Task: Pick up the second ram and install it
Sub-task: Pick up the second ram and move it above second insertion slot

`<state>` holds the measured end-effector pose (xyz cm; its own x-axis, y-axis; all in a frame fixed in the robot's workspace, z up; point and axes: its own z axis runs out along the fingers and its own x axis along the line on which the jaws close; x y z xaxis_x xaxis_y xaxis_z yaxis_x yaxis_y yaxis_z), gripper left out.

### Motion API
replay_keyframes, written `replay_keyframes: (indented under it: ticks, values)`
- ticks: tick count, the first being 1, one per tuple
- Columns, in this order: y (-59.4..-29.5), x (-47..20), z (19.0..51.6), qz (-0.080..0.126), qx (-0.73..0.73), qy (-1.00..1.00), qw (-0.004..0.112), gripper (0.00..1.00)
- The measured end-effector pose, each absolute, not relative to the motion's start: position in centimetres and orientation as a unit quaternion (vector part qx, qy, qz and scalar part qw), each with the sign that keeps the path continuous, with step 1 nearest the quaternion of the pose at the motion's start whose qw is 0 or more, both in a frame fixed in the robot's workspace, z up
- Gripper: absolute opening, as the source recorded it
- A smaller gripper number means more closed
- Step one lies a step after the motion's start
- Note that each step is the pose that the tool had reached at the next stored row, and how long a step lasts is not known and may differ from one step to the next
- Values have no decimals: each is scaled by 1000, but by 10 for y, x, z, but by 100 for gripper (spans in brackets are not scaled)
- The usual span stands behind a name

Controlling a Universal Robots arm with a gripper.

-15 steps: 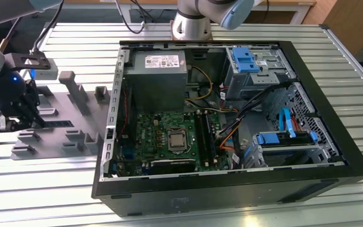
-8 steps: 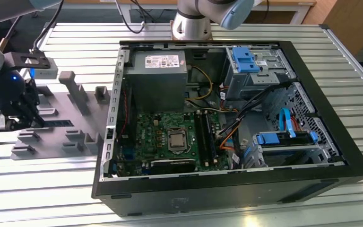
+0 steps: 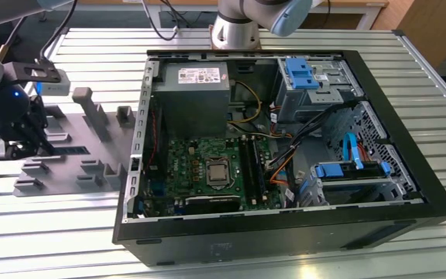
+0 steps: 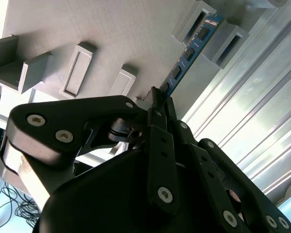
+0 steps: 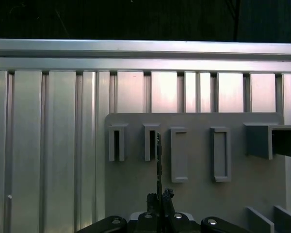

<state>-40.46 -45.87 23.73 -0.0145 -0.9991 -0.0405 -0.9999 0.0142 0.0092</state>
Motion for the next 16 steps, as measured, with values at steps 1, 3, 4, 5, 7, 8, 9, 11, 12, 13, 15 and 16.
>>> replay_keyframes:
  ticks: [1,3,4,5,7,8,9,11,12,13,15,16]
  values:
    - [-459,-405,238,17,-702,712,11,14]
    - [-459,-405,241,17,-702,712,11,14]
    - [-459,-405,242,17,-702,712,11,14]
    - [-458,-405,243,17,-702,712,11,14]
    - [-458,-405,245,17,-702,712,11,14]
    - [-458,-405,246,17,-702,712,11,14]
    - [-458,-405,247,17,-702,712,11,14]
    - [-458,-405,249,17,-702,712,11,14]
    - [-458,-405,250,17,-702,712,11,14]
    - [-458,-405,250,17,-702,712,11,14]
    - [-458,-405,252,17,-702,712,11,14]
    - [-458,-405,252,17,-702,712,11,14]
